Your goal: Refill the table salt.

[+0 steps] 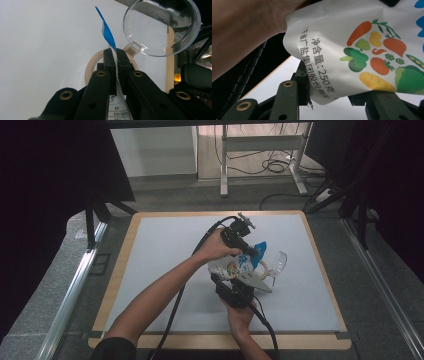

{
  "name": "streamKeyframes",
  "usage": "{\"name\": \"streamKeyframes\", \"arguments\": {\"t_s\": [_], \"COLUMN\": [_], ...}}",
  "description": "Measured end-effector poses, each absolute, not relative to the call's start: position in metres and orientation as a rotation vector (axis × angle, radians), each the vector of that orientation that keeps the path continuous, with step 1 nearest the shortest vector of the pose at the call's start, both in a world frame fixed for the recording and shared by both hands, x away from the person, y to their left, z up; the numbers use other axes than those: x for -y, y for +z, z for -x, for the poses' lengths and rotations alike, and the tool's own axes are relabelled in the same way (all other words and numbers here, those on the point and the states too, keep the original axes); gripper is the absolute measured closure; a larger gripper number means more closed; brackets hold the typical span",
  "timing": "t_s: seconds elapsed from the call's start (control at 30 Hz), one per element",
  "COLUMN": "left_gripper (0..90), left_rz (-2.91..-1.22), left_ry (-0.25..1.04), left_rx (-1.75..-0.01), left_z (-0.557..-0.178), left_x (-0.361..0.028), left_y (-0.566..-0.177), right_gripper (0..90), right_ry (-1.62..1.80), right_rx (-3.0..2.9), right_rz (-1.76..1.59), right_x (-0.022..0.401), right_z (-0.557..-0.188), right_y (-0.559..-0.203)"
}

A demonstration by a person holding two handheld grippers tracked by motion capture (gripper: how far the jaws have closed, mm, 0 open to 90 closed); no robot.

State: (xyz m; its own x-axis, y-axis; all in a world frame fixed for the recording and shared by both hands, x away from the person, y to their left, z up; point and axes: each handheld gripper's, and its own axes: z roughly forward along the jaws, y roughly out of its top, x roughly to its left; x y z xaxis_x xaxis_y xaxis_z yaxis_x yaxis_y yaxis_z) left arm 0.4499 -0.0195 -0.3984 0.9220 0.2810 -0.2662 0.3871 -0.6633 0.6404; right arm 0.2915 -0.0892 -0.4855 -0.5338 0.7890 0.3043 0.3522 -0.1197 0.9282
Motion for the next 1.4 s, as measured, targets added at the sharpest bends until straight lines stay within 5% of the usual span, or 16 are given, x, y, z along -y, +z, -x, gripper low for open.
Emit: {"name": "streamKeyframes", "arguments": {"t_s": [1.4], "left_gripper": [89.7], "left_rz": [-2.343], "left_ry": [-0.181], "left_rx": [-0.471], "left_z": [-0.449], "left_x": [0.0207], "left_y": [-0.3991], "right_gripper": [60.6], "right_ry": [1.715], "right_rx": [-1.787], "right_rz": [-1.277], "right_x": [0.0886], "right_z": [-0.2919], "right_y": [-0.4857]}}
